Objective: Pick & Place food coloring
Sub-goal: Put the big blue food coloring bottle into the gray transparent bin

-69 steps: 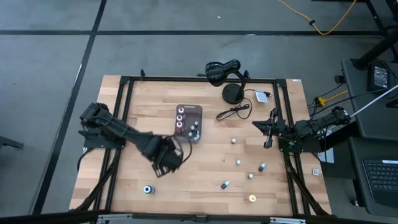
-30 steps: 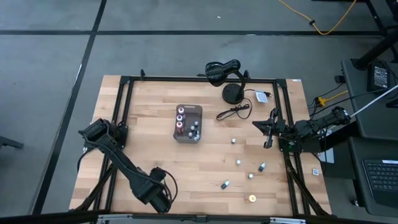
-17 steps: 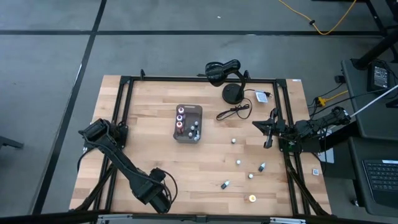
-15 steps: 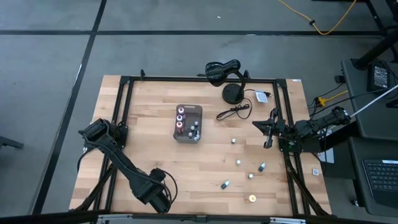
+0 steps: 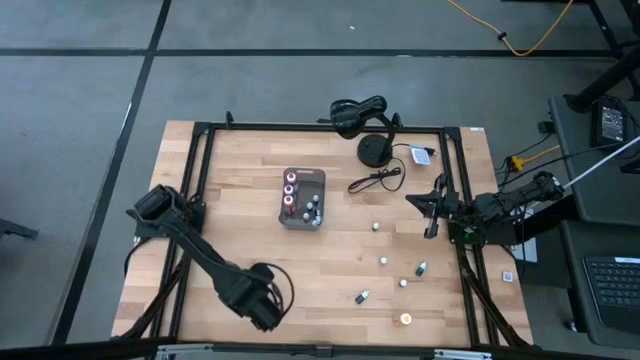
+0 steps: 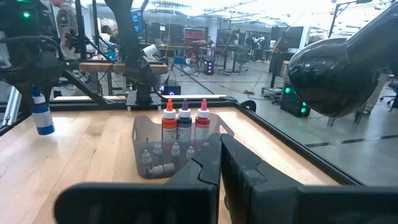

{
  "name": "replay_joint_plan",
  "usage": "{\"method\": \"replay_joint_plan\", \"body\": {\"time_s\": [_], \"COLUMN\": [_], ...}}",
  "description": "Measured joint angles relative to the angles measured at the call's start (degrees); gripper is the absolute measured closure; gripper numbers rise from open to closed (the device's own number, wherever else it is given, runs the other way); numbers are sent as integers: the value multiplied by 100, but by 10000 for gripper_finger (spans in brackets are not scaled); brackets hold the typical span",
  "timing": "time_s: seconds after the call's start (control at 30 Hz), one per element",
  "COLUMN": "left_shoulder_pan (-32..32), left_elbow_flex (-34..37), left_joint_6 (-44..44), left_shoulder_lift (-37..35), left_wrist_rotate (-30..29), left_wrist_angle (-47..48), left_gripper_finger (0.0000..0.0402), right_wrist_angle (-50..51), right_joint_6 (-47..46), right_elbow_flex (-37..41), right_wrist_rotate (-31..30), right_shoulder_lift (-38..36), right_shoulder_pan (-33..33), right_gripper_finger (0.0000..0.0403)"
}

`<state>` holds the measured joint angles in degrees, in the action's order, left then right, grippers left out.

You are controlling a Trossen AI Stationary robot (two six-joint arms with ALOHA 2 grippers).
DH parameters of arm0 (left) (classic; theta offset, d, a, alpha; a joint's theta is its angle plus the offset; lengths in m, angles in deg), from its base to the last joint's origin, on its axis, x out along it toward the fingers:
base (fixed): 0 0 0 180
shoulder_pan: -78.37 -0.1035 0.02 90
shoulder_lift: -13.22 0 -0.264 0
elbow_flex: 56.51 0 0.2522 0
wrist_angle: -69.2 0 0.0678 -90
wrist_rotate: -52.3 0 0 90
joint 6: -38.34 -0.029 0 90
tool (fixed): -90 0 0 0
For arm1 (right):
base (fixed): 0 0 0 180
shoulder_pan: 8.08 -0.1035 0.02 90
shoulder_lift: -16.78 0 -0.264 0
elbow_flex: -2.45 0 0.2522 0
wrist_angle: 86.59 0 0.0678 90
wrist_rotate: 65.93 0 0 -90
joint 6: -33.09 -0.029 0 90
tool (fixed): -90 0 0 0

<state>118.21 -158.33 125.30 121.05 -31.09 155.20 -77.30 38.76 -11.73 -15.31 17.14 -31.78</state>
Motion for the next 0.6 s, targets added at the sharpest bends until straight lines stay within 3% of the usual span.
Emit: {"method": "replay_joint_plan", "body": {"time_s": [0.33, 0.6], "left_shoulder_pan": [-676, -1477], "left_elbow_flex": [-4, -9], "left_joint_6": [-1115, -2551], "left_shoulder_lift": [-666, -1355], "left_wrist_rotate": [-292, -668], "left_wrist_angle": [659, 1249], "left_gripper_finger": [284, 284], "right_wrist_angle": [-2, -1], "right_joint_6": [-1, -1], "right_elbow_flex": [-1, 1], "right_wrist_rotate": [0, 0], "right_shoulder_lift": [-1, -2], "right_shoulder_pan": [0, -1], "right_gripper_finger": [388, 388]}}
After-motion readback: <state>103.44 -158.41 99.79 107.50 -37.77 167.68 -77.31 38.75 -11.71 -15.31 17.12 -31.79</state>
